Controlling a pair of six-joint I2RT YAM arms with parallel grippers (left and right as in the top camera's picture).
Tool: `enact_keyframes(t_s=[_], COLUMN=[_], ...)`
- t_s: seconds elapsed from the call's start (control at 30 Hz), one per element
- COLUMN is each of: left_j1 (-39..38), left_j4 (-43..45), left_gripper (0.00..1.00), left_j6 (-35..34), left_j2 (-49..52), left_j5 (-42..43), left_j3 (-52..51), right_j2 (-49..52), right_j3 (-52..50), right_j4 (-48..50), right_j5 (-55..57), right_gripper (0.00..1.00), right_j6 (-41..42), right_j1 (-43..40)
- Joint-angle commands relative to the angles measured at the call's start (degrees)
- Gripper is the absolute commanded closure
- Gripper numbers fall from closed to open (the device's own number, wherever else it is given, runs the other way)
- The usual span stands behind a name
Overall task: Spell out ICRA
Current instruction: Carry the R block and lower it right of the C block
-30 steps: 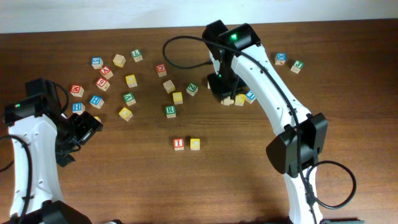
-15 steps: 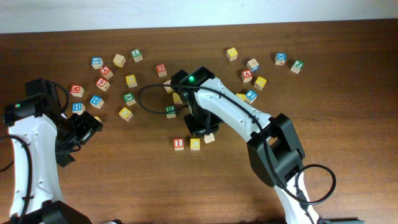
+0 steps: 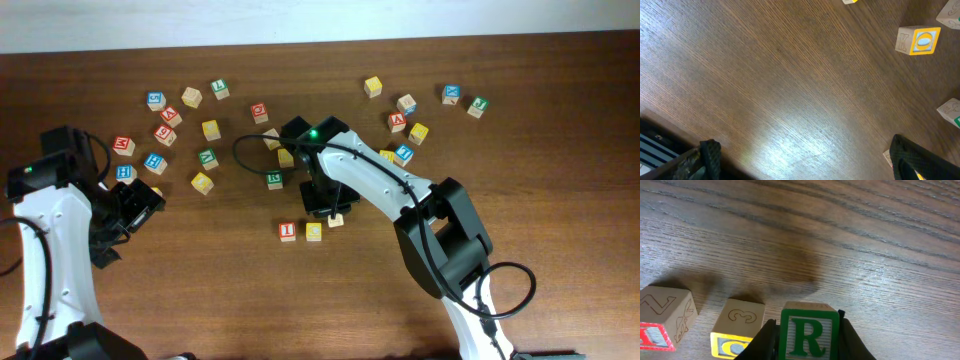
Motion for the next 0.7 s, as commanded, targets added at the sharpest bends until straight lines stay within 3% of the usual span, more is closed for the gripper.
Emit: enact_keyframes(t_s=[0.0,0.23,0.5,0.57,0.67], left_j1=[0.13,0.13,0.11,0.11,0.11], left_j4=[0.09,0.09,0.09,0.09,0.09], left_gripper=[0.01,0.01,0.01,0.01,0.01], left_j6=[0.70,0.70,0.70,0.70,0.70], left_j2=[-0.74,-0.74,-0.74,-0.74,-0.74], left_j5=[0.02,0.02,0.02,0.02,0.02], left_j3=[0.46,0.46,0.46,0.46,0.46], right_j2=[-0.50,-6.75,-25.16,-28.98,-30.86], right_j3=[-0.24,-0.24,-5.29,-11.26,-22.38], right_j4=[0.00,-5.18,-11.67,-7.30,7.17], right_j5=[0.52,0.57,2.51,1.62,-2.08], right_gripper=[0.80,0.80,0.80,0.80,0.78], right_j6=[0.57,-1.92,-4.37,-3.91,-2.49], right_j1=[-2.45,-7.69,-8.20,-8.17,-8.07])
